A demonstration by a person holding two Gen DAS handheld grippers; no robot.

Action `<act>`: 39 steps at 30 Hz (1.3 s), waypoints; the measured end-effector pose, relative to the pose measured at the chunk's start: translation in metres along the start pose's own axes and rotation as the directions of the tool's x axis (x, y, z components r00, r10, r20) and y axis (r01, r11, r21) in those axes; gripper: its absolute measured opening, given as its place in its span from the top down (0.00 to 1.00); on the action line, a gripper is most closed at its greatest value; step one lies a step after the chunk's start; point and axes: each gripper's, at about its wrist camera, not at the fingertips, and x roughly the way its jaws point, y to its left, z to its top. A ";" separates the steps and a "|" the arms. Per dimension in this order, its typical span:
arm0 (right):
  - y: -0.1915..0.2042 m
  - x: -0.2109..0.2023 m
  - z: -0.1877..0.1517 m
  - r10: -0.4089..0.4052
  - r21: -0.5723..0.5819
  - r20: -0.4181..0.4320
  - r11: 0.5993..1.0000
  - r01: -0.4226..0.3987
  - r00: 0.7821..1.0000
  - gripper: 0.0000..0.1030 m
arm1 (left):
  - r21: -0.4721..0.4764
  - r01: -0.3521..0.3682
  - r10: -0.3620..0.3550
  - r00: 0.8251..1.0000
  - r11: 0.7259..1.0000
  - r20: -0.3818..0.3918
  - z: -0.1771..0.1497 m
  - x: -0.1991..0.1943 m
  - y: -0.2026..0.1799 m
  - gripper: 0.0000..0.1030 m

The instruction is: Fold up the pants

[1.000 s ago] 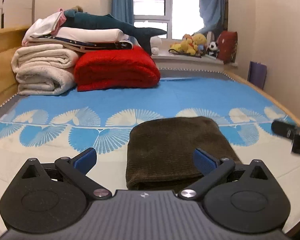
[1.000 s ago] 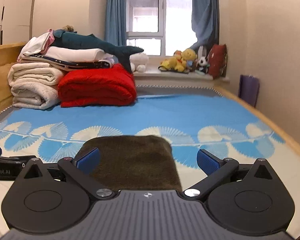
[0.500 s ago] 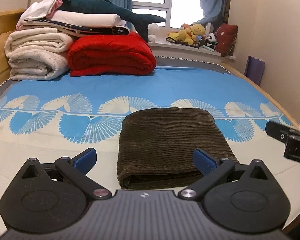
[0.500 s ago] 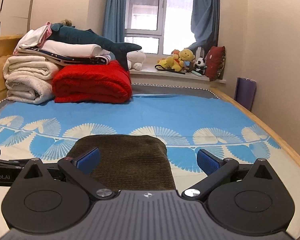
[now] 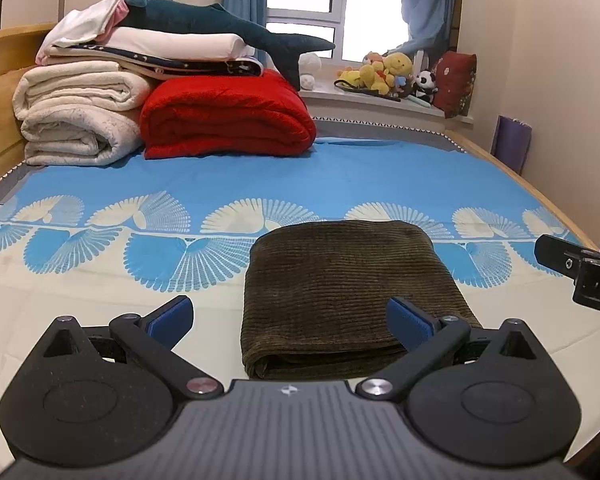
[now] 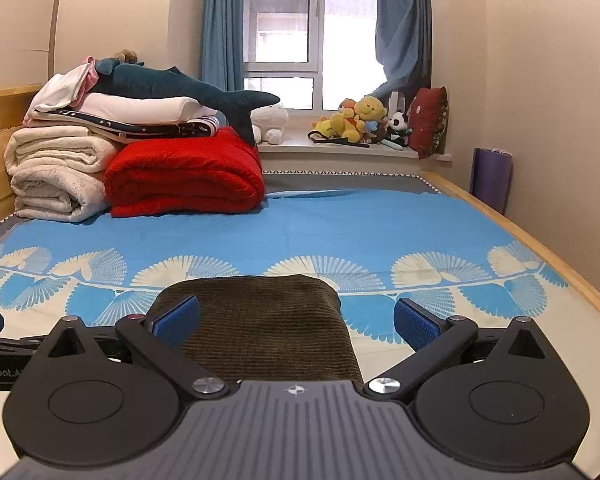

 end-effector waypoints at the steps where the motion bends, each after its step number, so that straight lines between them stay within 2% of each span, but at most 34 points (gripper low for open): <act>1: 0.000 0.000 0.000 0.000 0.001 0.002 1.000 0.000 1.000 0.01 | 0.000 0.000 0.000 1.000 1.000 0.000 0.000 0.000 0.000 0.00; 39: 0.001 -0.003 0.001 0.005 -0.019 0.013 1.000 -0.005 1.000 0.01 | 0.022 0.011 -0.011 1.000 1.000 -0.001 0.000 -0.001 -0.007 0.00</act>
